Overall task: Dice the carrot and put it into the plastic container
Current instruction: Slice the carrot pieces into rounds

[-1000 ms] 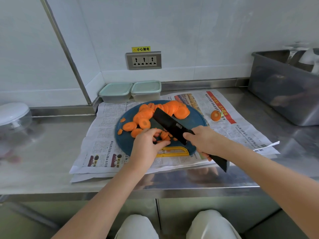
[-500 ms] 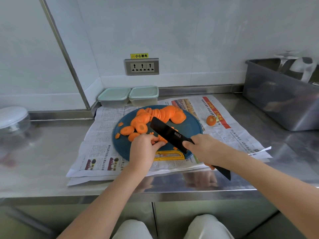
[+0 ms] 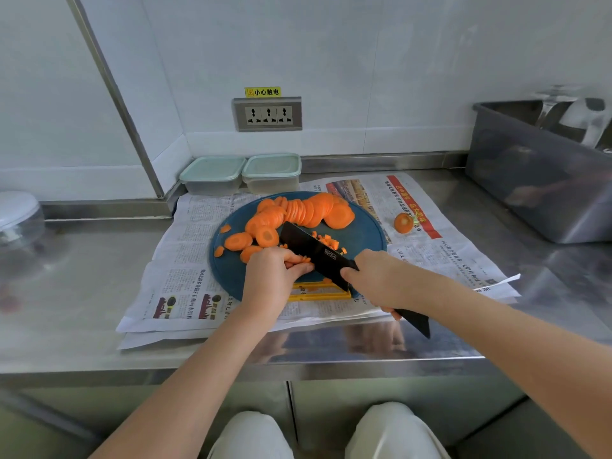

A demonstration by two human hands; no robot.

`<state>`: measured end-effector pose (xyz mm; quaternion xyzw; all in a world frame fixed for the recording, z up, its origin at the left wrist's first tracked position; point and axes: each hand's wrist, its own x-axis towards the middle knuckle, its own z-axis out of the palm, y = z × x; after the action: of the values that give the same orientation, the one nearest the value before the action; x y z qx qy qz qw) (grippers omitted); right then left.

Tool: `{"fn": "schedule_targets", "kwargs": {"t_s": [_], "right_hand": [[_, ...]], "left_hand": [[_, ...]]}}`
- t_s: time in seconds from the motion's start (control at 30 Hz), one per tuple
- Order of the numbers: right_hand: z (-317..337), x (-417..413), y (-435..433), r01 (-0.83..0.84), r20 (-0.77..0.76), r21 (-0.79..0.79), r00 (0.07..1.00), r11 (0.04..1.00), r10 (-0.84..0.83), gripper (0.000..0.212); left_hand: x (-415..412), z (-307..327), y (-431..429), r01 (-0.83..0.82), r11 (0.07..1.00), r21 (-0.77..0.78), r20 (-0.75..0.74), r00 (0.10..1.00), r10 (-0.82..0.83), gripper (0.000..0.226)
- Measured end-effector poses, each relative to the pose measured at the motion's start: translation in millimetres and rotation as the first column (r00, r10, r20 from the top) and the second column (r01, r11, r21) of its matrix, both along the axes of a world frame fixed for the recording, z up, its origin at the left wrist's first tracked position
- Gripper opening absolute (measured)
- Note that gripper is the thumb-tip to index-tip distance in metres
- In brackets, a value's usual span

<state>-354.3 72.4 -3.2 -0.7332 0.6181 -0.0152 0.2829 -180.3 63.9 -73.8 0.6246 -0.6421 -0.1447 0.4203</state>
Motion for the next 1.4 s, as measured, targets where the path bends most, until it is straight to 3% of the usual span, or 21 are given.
{"fn": "schedule_targets", "kwargs": {"t_s": [0.1, 0.27, 0.43, 0.6, 0.8, 1.4], "right_hand": [[-4.4, 6.5, -1.2, -0.014, -0.053, -0.072, 0.999, 0.997, 0.01, 0.032], [-5.1, -2.1, -1.1, 0.073, 0.046, 0.012, 0.996, 0.997, -0.073, 0.027], [2.2, -7.5, 5.3, 0.128, 0.078, -0.017, 0.989, 0.992, -0.127, 0.031], [14.8, -16.5, 3.4, 0.097, 0.096, 0.032, 0.99, 0.995, -0.1, 0.032], [20.1, -23.5, 15.3, 0.03, 0.137, 0.066, 0.99, 0.997, -0.038, 0.034], [9.2, -20.6, 17.0, -0.001, -0.01, 0.012, 1.0, 1.0, 0.001, 0.032]], "left_hand": [[0.5, 0.8, 1.0, -0.001, 1.0, -0.026, 0.015, 1.0, 0.001, 0.013], [-1.1, -0.7, 4.7, 0.002, 0.999, -0.05, 0.039, 0.999, 0.0, 0.015], [-0.2, 1.6, 5.4, -0.007, 0.999, -0.031, 0.052, 0.999, 0.009, 0.016], [4.0, 2.1, 7.7, 0.049, 0.999, -0.018, 0.061, 0.997, -0.048, 0.012], [1.7, 4.2, 9.6, -0.002, 1.0, -0.01, 0.054, 0.999, 0.002, 0.016], [-1.6, 0.6, 5.1, -0.022, 0.999, -0.039, 0.115, 0.993, 0.026, 0.018]]}}
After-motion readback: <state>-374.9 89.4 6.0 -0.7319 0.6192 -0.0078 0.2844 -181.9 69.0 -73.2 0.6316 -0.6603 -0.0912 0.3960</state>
